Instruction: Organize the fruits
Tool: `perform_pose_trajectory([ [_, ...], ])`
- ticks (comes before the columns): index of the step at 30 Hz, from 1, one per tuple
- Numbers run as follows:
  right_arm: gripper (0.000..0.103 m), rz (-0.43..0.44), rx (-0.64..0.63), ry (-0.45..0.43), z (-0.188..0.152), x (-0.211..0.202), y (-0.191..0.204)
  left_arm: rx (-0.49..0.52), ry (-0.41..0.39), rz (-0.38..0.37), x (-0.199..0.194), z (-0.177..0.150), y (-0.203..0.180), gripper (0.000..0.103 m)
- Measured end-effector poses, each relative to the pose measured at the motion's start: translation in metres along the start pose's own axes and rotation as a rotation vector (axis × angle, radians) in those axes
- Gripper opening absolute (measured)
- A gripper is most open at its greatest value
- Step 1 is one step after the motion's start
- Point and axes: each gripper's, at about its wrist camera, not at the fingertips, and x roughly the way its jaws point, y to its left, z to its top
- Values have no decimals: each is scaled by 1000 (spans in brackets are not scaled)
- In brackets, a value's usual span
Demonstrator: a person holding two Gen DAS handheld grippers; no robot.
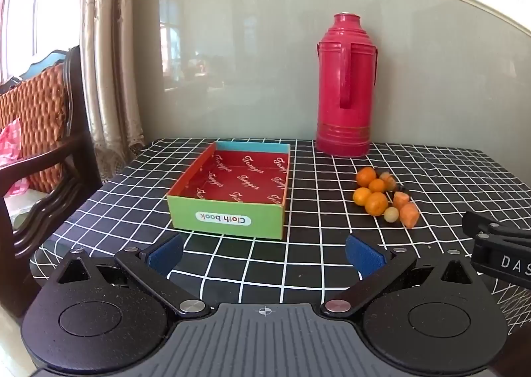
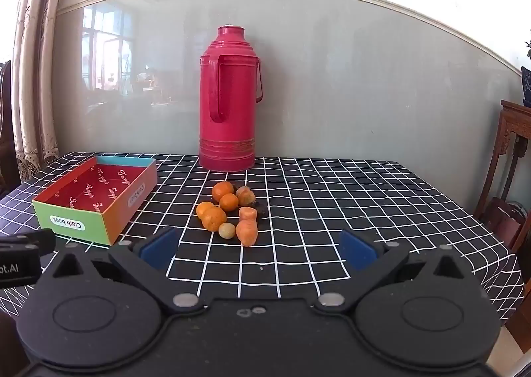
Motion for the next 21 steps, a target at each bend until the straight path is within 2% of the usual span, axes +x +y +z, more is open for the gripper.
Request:
perform_pose_trajectory([
  [1,98,-1,-1,3,0,0,0,1,1,0,-1,-1,0,103],
  [2,98,0,0,4,0,0,0,14,36,6,2,1,-1,103],
  [21,98,4,-15,-1,-1,0,1,20,28,-2,3,-1,-5,103],
])
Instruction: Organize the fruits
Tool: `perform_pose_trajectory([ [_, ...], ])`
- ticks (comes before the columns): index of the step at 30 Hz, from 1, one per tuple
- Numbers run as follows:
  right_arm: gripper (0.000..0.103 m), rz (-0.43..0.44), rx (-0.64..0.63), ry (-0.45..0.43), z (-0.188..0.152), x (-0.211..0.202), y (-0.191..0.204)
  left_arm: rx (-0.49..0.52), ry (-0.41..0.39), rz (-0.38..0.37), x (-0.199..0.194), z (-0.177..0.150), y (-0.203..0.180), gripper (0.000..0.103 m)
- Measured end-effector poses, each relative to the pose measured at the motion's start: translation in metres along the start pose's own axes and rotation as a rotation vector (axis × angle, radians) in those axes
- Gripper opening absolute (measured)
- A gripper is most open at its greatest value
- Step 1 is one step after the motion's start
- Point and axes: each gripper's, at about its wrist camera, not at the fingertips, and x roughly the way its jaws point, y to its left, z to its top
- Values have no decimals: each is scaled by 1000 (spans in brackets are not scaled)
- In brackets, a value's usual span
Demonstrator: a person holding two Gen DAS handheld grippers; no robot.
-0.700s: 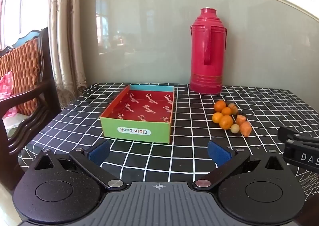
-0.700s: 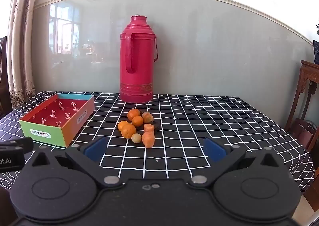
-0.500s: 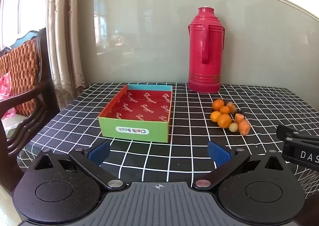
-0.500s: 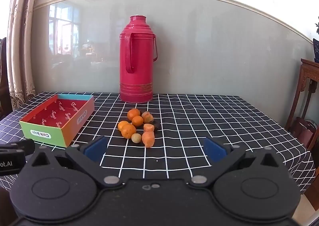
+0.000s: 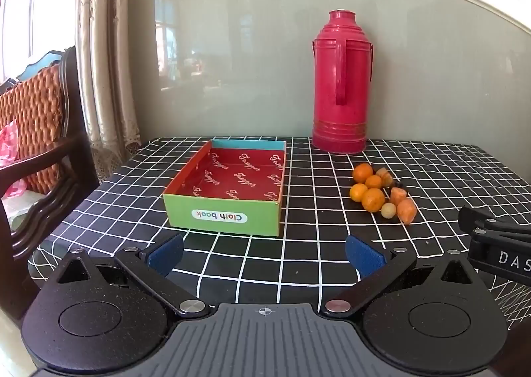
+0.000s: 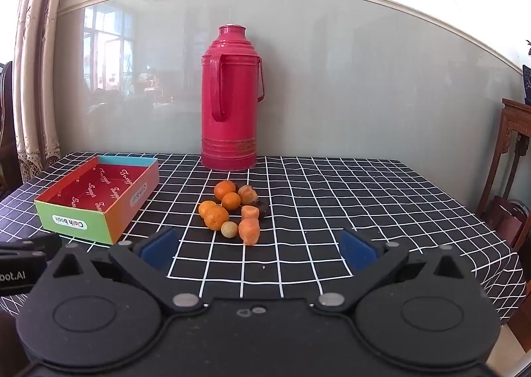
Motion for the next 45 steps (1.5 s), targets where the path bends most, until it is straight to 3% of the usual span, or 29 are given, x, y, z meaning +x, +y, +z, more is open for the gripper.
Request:
perform_pose_trajectory([
  [45,98,5,5,4,-2,1,1,-4,4,-1,0,-1,4,103],
])
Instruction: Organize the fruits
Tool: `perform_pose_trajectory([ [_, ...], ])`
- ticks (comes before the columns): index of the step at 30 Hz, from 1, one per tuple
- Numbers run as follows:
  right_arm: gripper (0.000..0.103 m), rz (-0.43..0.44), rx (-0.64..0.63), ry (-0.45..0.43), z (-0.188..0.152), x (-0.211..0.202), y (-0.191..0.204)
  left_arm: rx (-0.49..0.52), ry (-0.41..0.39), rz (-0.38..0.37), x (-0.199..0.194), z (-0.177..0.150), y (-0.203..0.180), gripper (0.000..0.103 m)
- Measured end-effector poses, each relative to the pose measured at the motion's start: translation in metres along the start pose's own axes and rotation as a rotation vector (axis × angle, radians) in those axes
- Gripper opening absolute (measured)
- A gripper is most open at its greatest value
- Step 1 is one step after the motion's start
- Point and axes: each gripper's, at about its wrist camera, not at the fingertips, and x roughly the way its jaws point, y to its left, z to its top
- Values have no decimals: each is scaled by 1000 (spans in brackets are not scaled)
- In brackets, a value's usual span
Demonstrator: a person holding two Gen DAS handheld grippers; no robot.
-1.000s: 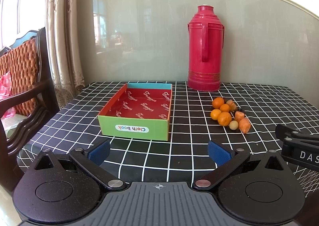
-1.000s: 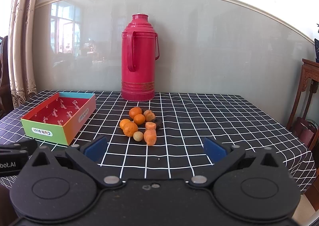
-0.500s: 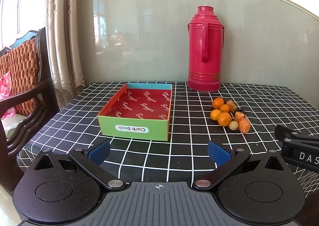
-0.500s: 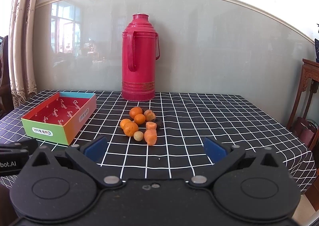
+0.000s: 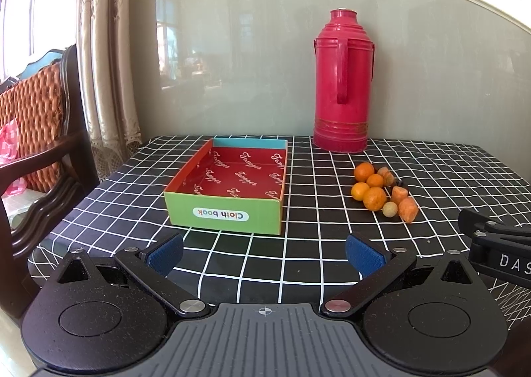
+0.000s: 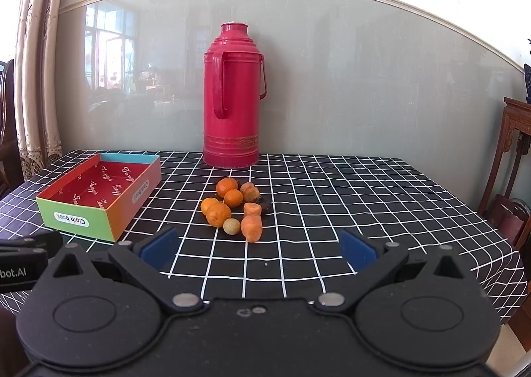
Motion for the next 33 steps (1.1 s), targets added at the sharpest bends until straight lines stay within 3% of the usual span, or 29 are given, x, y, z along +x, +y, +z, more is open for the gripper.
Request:
perform_pose_trajectory([
  [21,98,-12,6,0,-1,2,-5,15,-5,-9,2,2,-4,103],
  [33,98,-64,57,-2,-4,14,-25,73,-12,-30,13,7,-18,103],
])
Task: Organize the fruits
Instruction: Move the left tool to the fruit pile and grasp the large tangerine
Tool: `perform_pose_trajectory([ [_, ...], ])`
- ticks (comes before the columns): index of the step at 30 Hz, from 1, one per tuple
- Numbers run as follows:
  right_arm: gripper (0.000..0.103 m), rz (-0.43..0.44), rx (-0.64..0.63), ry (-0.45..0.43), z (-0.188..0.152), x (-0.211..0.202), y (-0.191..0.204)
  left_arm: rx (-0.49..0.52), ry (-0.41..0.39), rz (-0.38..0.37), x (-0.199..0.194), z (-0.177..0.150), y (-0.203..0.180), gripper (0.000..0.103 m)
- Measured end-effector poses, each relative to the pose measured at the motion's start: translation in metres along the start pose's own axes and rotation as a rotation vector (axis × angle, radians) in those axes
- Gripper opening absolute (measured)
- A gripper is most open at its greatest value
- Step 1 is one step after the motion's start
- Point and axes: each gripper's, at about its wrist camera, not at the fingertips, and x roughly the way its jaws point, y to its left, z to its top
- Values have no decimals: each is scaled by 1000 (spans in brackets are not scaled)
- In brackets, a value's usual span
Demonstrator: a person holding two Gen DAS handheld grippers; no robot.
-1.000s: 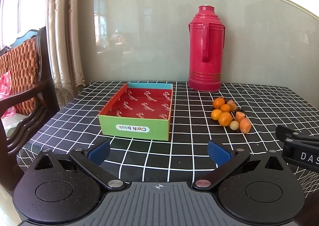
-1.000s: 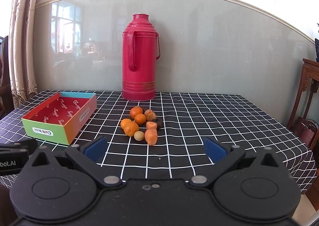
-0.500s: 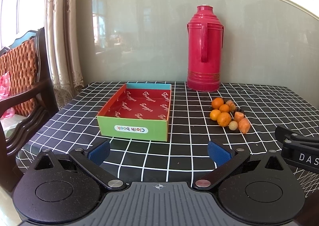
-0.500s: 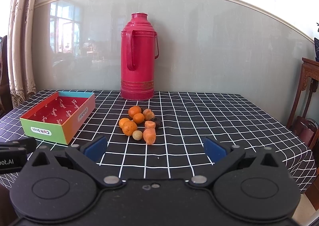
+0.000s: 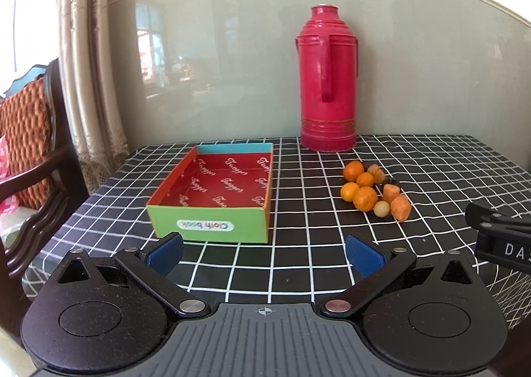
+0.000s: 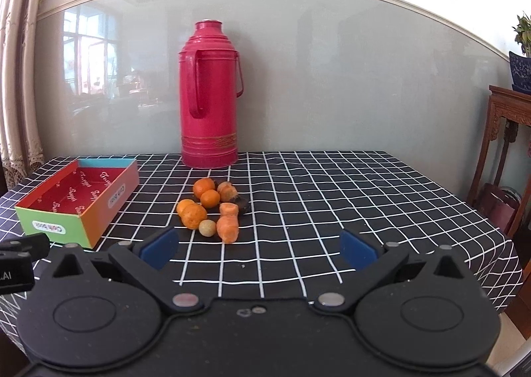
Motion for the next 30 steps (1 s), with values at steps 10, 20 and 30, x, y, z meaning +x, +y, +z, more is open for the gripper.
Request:
perform_pose_trajectory([
  [10,98,-76,72,13,-9,27,-31,100,-10,-70,28,6,-31,103],
  [20,98,-133,110,-60,-3,66,-44,61,28,-151,93,21,-54,103],
  [30,98,-190,126,-128,-16,84,-49,1,50,-200,162,37,-82,102],
])
